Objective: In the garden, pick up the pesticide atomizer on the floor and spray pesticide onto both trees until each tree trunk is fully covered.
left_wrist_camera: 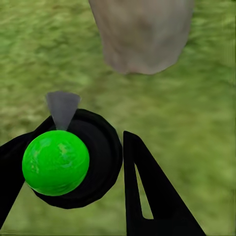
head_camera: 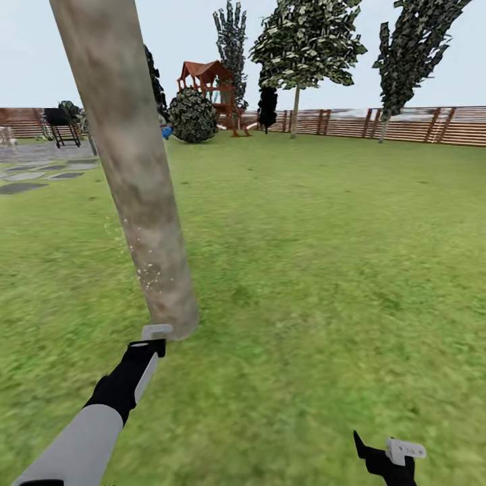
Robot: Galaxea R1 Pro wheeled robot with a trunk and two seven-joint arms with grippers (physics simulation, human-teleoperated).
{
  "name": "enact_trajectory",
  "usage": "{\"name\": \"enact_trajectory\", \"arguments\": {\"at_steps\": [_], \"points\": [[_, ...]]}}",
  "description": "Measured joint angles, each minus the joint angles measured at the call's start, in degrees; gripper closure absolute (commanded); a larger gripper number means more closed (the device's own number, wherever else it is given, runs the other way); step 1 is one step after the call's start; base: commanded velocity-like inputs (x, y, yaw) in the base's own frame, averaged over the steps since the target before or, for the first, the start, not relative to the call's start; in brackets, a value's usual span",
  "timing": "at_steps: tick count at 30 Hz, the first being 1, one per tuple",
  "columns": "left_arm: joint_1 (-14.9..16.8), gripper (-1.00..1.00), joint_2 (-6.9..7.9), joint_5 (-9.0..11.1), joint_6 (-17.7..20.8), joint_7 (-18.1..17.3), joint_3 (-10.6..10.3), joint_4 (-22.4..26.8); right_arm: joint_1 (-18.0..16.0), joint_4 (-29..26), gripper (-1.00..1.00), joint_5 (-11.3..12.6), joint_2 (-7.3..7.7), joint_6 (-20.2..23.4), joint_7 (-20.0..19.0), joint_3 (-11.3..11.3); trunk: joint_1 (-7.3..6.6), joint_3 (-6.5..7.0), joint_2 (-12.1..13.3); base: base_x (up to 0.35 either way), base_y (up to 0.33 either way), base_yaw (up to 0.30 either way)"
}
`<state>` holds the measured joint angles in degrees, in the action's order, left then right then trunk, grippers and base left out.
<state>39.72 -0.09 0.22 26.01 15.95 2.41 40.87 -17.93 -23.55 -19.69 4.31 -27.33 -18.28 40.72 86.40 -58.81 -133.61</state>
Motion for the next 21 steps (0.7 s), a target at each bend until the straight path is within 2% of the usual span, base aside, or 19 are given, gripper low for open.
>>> {"name": "enact_trajectory", "arguments": {"at_steps": [12,21], "points": [[0.00,1.00,0.00,-0.05,0.00,0.02,0.05,0.00,0.00,0.00,-1.00,-0.03,0.00,0.00,0.00,-0.01,0.00,0.00,0.00,0.140,-0.276,0.277],[-0.02,1.00,0.00,0.00,0.00,0.02,-0.03,0.00,0.00,0.00,-1.00,0.00,0.00,0.00,0.00,0.01,0.00,0.00,0.00,0.120,-0.276,0.032]]}}
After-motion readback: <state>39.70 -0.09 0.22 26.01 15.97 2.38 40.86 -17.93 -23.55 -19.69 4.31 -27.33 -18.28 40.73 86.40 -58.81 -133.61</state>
